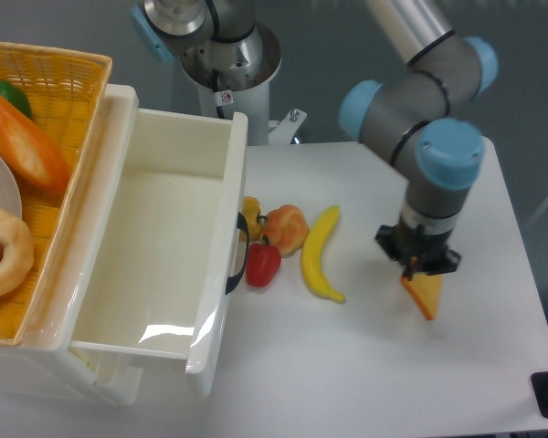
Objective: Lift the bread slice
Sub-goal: 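Lift the bread slice up and away from the banana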
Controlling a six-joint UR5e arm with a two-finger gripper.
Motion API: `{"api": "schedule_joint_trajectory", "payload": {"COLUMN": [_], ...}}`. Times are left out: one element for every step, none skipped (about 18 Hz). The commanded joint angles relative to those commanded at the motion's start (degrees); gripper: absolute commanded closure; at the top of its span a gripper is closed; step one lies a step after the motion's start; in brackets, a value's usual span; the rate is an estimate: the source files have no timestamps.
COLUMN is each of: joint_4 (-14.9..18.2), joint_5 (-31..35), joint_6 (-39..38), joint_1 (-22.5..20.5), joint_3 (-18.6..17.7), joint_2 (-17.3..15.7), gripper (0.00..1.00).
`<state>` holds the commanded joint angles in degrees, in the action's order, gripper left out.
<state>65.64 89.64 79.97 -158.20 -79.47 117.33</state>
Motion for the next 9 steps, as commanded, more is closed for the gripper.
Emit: {"api": "schedule_joint_trajectory", "payload": {"joint_4": [1.84,4.21,6.76,8.09,8.36,8.45,8.71,8.80,8.72], "joint_5": [0.09,0.01,0.01,-0.08,-0.08,0.00,-0.08,0.00,0.09], "joint_6": [1.41,2.29,2.99,4.65,6.24,6.69,6.87,7.04,7.31], "joint_1": [-0.70,-1.23,-1.76,-2.37,-2.46,-2.99,-3.34,-3.43,-3.43], "joint_3": [1.23,2.98,4.48,5.45,5.90,5.90,5.81,5.64,5.64], "joint_2": [-0.09,-0.09,-0.09,-0.17,-0.26,-0.70,-1.05,-1.14,-1.05], "gripper": [1.00,1.00,1.00,1.00,1.00,1.00,1.00,1.00,1.00]}}
